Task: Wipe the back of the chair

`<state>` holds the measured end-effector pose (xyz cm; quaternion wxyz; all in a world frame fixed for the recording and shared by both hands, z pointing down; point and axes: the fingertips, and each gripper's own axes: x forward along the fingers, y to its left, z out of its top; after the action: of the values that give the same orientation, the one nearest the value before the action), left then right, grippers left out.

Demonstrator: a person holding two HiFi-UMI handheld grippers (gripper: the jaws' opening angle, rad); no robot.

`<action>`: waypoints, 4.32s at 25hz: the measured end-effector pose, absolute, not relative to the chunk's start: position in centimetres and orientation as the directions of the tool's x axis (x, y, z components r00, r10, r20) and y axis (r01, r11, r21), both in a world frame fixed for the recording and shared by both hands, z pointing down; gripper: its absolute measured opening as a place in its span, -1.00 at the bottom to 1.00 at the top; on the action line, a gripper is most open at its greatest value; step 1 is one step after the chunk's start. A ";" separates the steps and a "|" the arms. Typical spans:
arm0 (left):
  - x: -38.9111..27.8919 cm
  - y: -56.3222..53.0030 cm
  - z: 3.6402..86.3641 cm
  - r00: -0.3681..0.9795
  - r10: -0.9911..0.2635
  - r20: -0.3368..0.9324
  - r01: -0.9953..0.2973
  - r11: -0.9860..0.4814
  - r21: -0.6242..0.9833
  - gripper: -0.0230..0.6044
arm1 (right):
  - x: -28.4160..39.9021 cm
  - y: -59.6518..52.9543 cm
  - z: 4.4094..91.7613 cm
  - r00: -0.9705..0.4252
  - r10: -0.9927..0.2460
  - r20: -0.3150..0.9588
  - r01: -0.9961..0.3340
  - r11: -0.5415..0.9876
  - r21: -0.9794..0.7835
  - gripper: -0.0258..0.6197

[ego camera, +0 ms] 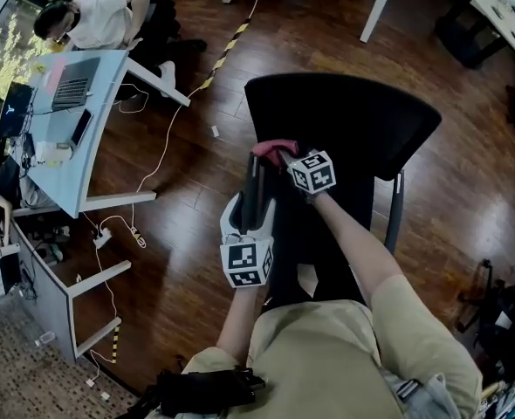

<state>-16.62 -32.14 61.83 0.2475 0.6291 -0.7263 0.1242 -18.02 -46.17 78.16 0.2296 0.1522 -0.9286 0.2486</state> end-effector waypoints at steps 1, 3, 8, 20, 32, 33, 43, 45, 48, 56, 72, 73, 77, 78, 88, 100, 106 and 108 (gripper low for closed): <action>-17.3 -31.7 61.8 -0.102 -0.849 0.519 -0.973 0.193 0.125 -0.10 | -19.8 -45.6 78.4 -0.845 -0.143 0.516 -0.376 0.844 -0.383 -0.85; -18.2 -31.0 61.9 -0.123 -0.842 0.525 -0.969 0.215 0.118 -0.10 | -21.1 -45.9 79.3 -0.830 -0.134 0.541 -0.386 0.839 -0.384 -0.85; -17.8 -30.6 62.5 -0.101 -0.838 0.537 -0.970 0.204 0.136 -0.10 | -14.3 -49.7 81.1 -0.773 -0.224 0.593 -0.512 0.773 -0.375 -0.85; -12.1 -36.3 62.6 0.048 -0.868 0.495 -0.985 0.041 0.167 -0.10 | 12.7 -57.0 80.8 -0.444 -0.585 0.679 -0.877 0.439 -0.195 -0.85; -15.9 -31.3 64.4 -0.062 -0.829 0.556 -0.977 0.164 0.135 -0.10 | -18.5 -44.1 82.8 -0.813 -0.119 0.569 -0.358 0.874 -0.329 -0.85; -16.3 -30.9 64.5 -0.069 -0.823 0.563 -0.975 0.175 0.135 -0.10 | -19.7 -44.3 82.8 -0.812 -0.141 0.566 -0.382 0.862 -0.333 -0.85; -15.8 -32.5 65.5 -0.002 -0.829 0.559 -0.978 0.118 0.172 -0.11 | 2.7 -53.9 83.7 -0.539 -0.457 0.707 -0.752 0.639 -0.160 -0.85; -14.6 -33.8 65.5 0.034 -0.838 0.544 -0.980 0.077 0.181 -0.11 | 9.9 -55.1 83.5 -0.453 -0.506 0.734 -0.825 0.551 -0.129 -0.84; -12.6 -35.2 65.2 0.080 -0.846 0.526 -0.983 0.022 0.185 -0.10 | 15.1 -54.7 83.5 -0.426 -0.513 0.745 -0.857 0.494 -0.149 -0.85; -12.5 -34.8 64.5 0.045 -0.848 0.528 -0.990 0.035 0.140 -0.10 | -4.3 -47.9 83.3 -0.773 -0.229 0.591 -0.524 0.755 -0.393 -0.85; -15.2 -33.5 64.7 -0.004 -0.849 0.528 -0.983 0.101 0.155 -0.12 | 1.5 -53.1 85.8 -0.611 -0.426 0.667 -0.768 0.523 -0.370 -0.84; -14.7 -34.1 64.5 0.011 -0.854 0.520 -0.983 0.086 0.162 -0.12 | 5.3 -53.8 85.6 -0.559 -0.469 0.684 -0.813 0.470 -0.343 -0.84; -12.6 -36.0 64.1 0.058 -0.868 0.494 -0.985 0.032 0.171 -0.12 | 14.1 -54.7 85.0 -0.477 -0.542 0.692 -0.875 0.364 -0.318 -0.85; -12.1 -36.3 64.0 0.064 -0.869 0.492 -0.985 0.023 0.169 -0.12 | 14.4 -54.6 85.0 -0.476 -0.547 0.689 -0.876 0.365 -0.316 -0.85; -13.8 -34.7 65.4 -0.013 -0.847 0.532 -0.988 0.093 0.124 -0.11 | -14.3 -42.8 86.6 -0.831 -0.106 0.546 -0.424 0.756 -0.499 -0.85; -16.8 -33.1 65.7 -0.010 -0.859 0.512 -0.965 0.143 0.221 -0.12 | -3.6 -49.9 89.1 -0.634 -0.320 0.704 -0.696 0.632 -0.340 -0.85; -13.5 -35.4 65.7 0.088 -0.881 0.465 -0.961 0.048 0.272 -0.12 | 16.3 -52.7 88.5 -0.265 -0.527 0.807 -0.961 0.215 -0.176 -0.85; -13.2 -34.9 65.0 0.104 -0.884 0.456 -0.963 0.026 0.270 -0.12 | 17.9 -51.9 87.6 -0.252 -0.552 0.795 -0.968 0.155 -0.200 -0.85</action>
<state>-13.18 -34.86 65.05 0.2655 0.6938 -0.6653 0.0741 17.91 -51.92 87.64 0.2870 0.5398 -0.7035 0.3623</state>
